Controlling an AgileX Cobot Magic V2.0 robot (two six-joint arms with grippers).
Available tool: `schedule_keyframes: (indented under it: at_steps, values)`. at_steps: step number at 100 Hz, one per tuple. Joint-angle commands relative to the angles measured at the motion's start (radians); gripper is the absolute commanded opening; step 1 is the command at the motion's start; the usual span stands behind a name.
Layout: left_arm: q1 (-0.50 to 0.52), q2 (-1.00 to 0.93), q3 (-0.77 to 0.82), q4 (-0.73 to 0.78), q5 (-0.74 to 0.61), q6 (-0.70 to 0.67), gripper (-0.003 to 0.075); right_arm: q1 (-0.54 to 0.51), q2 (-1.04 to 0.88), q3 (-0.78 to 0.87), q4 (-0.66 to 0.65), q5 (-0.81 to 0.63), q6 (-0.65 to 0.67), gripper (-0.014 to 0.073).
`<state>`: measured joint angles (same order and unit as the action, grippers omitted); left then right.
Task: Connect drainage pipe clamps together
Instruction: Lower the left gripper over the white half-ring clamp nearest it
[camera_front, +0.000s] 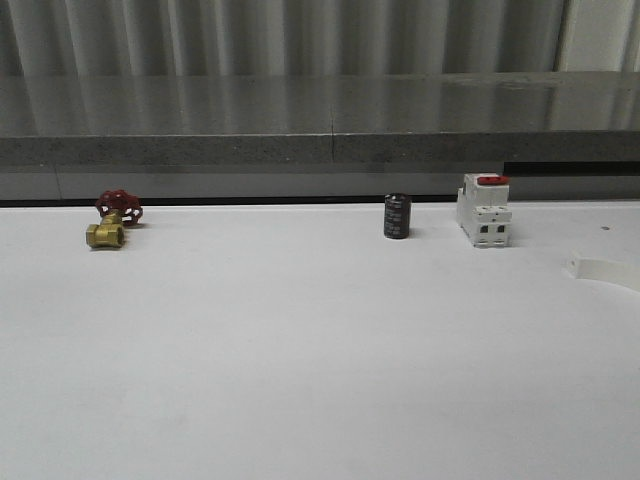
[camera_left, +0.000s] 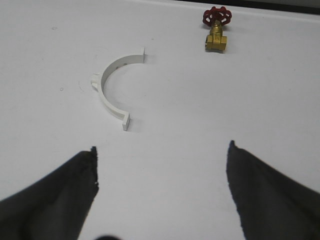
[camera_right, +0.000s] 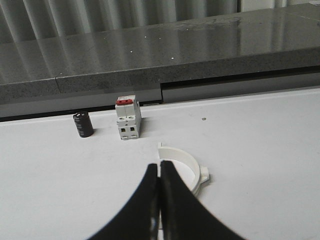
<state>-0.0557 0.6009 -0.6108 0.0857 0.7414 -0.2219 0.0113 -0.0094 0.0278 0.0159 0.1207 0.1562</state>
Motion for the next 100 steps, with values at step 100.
schedule_keyframes:
  at_steps: [100]
  values:
    - [0.230, 0.849, -0.454, -0.106, -0.117, 0.289, 0.0598, -0.006, -0.022, -0.016, -0.005, -0.084, -0.009, -0.0069]
